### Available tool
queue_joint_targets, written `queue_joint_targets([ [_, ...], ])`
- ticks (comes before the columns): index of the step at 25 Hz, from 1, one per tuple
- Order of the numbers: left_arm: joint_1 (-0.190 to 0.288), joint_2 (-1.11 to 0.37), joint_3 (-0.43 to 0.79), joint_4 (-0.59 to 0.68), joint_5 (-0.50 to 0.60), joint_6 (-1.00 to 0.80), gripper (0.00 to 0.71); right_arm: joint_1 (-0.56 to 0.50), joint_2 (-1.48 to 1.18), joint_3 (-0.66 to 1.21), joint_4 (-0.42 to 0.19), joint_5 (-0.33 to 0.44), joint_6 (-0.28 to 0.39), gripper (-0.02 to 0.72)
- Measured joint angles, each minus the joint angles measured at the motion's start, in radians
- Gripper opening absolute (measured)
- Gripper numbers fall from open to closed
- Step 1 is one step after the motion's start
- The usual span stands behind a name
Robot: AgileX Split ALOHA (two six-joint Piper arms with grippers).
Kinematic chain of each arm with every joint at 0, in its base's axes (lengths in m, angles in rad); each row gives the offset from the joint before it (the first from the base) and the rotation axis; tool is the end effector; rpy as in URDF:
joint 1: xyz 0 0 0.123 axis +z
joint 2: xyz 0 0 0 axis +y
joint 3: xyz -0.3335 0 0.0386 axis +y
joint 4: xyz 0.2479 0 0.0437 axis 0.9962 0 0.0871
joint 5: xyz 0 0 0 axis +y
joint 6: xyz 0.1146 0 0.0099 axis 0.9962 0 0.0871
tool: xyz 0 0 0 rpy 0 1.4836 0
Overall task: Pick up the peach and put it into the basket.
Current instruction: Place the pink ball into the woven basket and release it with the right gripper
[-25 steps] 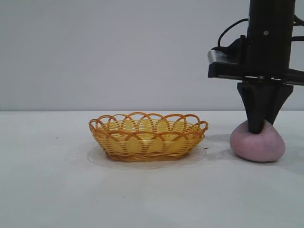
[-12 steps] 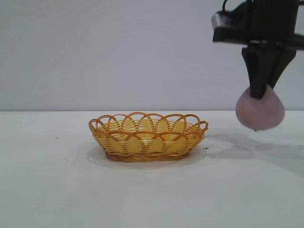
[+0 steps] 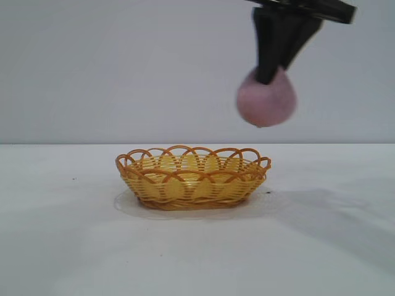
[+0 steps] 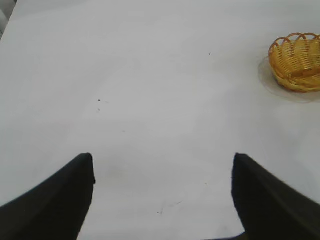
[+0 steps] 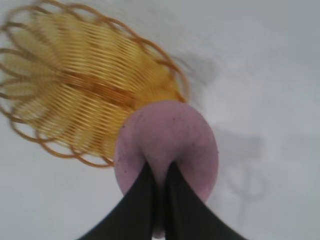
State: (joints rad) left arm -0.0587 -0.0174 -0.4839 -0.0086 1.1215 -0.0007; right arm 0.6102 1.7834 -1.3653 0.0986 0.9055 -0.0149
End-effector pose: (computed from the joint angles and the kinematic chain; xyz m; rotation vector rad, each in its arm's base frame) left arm -0.0387 0.0014 0.2547 0.0617 2.1032 -0.0461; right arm 0.3147 0.2309 0.2719 -0.8074 2.7189 0.2595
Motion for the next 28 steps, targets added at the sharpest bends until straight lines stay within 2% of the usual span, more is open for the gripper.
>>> queue_joint_targets([
  [2,0.000,0.000,0.000,0.000,0.000,0.000,0.538,0.032,0.014,0.000,0.004,-0.039,0.000,0.000],
  [5,0.000,0.000,0.000,0.000,0.000,0.000,0.538,0.059,0.070,-0.023,0.004,-0.054,0.000,0.000],
  [19,0.000,0.000,0.000,0.000,0.000,0.000,0.538,0.075,0.240,-0.140,0.048,-0.035,0.000,0.000],
  [20,0.000,-0.002,0.000,0.000,0.000,0.000,0.538,0.075,0.242,-0.140,0.048,-0.030,0.000,0.060],
  [22,0.000,-0.002,0.000,0.000,0.000,0.000,0.538,0.075,0.246,-0.140,0.048,-0.020,0.000,0.060],
  [23,0.000,-0.002,0.000,0.000,0.000,0.000,0.538,0.075,0.246,-0.140,0.048,-0.018,0.000,0.115],
  [26,0.000,-0.002,0.000,0.000,0.000,0.000,0.538,0.075,0.246,-0.140,0.048,-0.018,0.000,0.213],
  [27,0.000,-0.002,0.000,0.000,0.000,0.000,0.538,0.075,0.246,-0.140,0.048,-0.020,0.000,0.234],
  [28,0.000,-0.002,0.000,0.000,0.000,0.000,0.538,0.075,0.246,-0.140,0.048,-0.022,0.000,0.219],
])
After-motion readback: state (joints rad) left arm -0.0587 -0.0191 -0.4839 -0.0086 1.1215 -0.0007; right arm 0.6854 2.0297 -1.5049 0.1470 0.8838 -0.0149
